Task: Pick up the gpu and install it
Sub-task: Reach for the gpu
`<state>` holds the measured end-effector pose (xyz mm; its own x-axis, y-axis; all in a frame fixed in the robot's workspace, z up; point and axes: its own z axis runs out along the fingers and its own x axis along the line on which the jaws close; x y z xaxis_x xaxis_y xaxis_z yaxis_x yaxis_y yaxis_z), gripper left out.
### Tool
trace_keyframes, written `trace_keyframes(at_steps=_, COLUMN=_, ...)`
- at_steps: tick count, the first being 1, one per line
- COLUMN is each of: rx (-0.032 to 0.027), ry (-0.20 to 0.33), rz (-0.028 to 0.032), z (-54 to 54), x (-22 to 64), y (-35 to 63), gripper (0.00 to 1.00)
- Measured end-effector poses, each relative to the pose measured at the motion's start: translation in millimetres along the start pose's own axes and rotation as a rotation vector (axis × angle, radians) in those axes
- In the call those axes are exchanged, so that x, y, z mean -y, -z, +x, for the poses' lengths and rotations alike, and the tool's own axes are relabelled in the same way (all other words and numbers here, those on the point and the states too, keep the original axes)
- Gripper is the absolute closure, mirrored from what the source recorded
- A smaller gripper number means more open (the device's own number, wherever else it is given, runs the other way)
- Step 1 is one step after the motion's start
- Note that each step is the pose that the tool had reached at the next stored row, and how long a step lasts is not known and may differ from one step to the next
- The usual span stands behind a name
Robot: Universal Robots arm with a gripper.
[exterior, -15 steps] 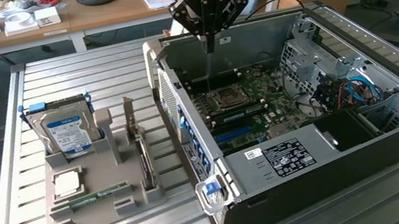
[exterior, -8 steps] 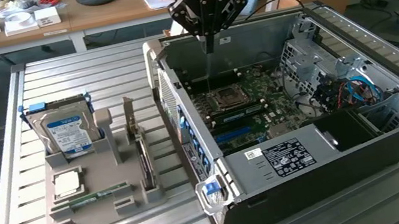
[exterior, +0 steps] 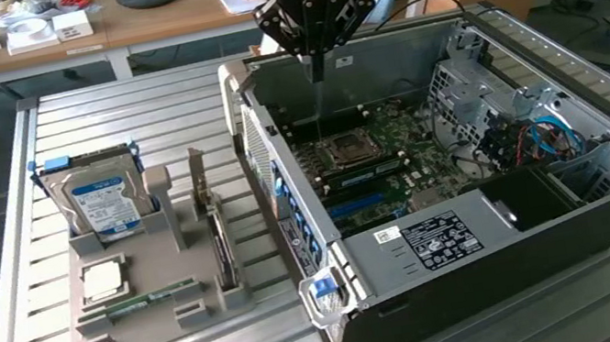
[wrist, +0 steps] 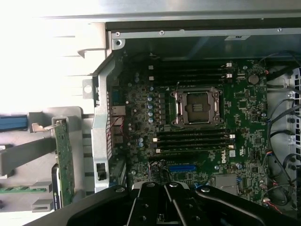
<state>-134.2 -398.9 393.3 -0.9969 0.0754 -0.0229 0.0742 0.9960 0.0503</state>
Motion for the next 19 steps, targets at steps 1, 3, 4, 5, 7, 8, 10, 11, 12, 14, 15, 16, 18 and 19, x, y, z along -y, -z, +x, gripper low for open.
trace_keyframes(at_steps=1, rx=0.0001, ry=0.0, rz=0.0, z=0.1, x=0.0, y=0.0, gripper=0.89)
trace_keyframes(at_steps=3, rx=0.0, ry=0.0, rz=0.0, z=0.6, x=0.0, y=0.0, gripper=0.89)
trace_keyframes(at_steps=4, rx=0.0, ry=0.0, rz=0.0, z=1.1, x=0.1, y=0.0, gripper=0.89)
trace_keyframes(at_steps=5, rx=0.0, ry=0.0, rz=0.0, z=1.5, x=0.1, y=0.1, gripper=0.89)
trace_keyframes(at_steps=7, rx=0.0, ry=0.0, rz=0.0, z=3.0, x=0.2, y=0.1, gripper=0.89)
trace_keyframes(at_steps=8, rx=-0.0001, ry=0.0, rz=0.0, z=3.9, x=0.3, y=0.1, gripper=0.89)
trace_keyframes(at_steps=10, rx=0.0, ry=0.0, rz=0.0, z=5.6, x=0.4, y=0.1, gripper=0.89)
trace_keyframes(at_steps=11, rx=0.0, ry=0.0, rz=-0.0001, z=6.5, x=0.5, y=0.1, gripper=0.89)
trace_keyframes(at_steps=12, rx=0.0, ry=0.0, rz=0.0, z=7.4, x=0.6, y=0.2, gripper=0.89)
trace_keyframes(at_steps=14, rx=0.0001, ry=0.0, rz=-0.0001, z=9.1, x=0.7, y=0.2, gripper=0.89)
trace_keyframes(at_steps=15, rx=0.0001, ry=0.0, rz=-0.0001, z=9.8, x=0.7, y=0.2, gripper=0.89)
trace_keyframes(at_steps=16, rx=0.0, ry=0.0, rz=0.0, z=10.5, x=0.8, y=0.3, gripper=0.89)
trace_keyframes(at_steps=18, rx=0.0, ry=0.0, rz=0.0, z=12.0, x=0.9, y=0.3, gripper=0.89)
trace_keyframes(at_steps=19, rx=0.0, ry=0.0, rz=0.0, z=12.7, x=1.0, y=0.3, gripper=0.89)
